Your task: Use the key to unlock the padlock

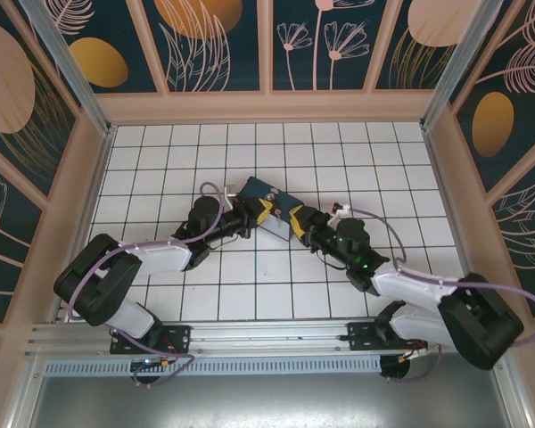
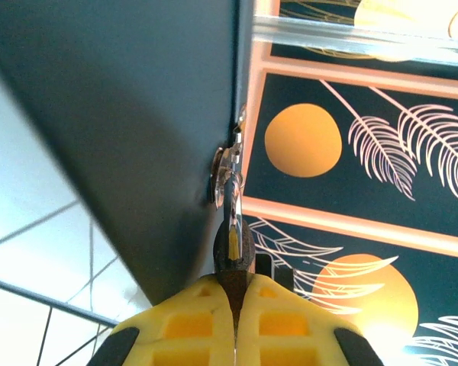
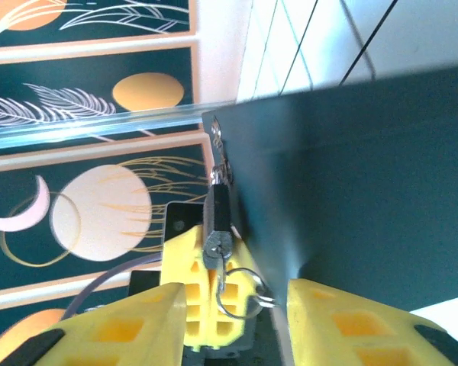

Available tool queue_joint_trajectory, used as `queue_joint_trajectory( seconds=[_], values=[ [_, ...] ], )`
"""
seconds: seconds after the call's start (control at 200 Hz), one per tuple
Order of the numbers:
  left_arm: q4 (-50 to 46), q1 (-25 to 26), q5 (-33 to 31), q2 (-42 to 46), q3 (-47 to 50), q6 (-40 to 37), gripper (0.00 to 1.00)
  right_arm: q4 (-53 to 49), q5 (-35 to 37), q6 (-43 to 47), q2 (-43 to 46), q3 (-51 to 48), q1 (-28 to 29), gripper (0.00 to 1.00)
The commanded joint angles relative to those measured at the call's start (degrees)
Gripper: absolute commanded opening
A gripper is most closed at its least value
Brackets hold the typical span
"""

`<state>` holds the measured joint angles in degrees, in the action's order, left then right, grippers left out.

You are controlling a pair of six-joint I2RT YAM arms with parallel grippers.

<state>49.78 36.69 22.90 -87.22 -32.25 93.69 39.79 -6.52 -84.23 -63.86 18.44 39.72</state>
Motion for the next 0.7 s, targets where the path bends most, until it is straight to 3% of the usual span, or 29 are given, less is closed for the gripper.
queue_joint_trajectory(
  seconds=[0.0,0.145,0.26,0.385,0.5,0.606,0.696],
  values=[
    [1.79,-0.29,0.00,1.84,-2.31,-1.74,0.00,-17.98,2.48,15.91,4.28,5.19,-2.03,0.42],
    [-1.86,-0.35,0.31,2.04,-3.75,-2.85,0.00,-34.98,2.90,50.47,4.19,18.25,-0.88,0.39],
    [-4.24,-0.33,0.31,2.46,-5.05,-4.12,0.00,-43.82,8.25,68.75,3.72,24.83,2.44,0.36],
    [-4.79,-0.36,0.22,2.84,-5.58,-4.46,0.00,-45.45,9.68,81.54,3.00,25.61,5.54,0.35],
    [-5.11,-0.38,0.38,2.65,-5.76,-4.57,0.00,-44.79,18.22,91.71,-0.01,23.91,9.62,0.34],
    [-5.69,-0.36,0.48,2.92,-5.76,-4.74,0.00,-40.03,25.22,98.55,-1.43,20.09,11.19,0.30],
    [-6.00,-0.36,0.48,3.06,-5.81,-4.92,0.00,-34.19,26.40,101.43,-0.23,17.09,11.90,0.31]
  ],
)
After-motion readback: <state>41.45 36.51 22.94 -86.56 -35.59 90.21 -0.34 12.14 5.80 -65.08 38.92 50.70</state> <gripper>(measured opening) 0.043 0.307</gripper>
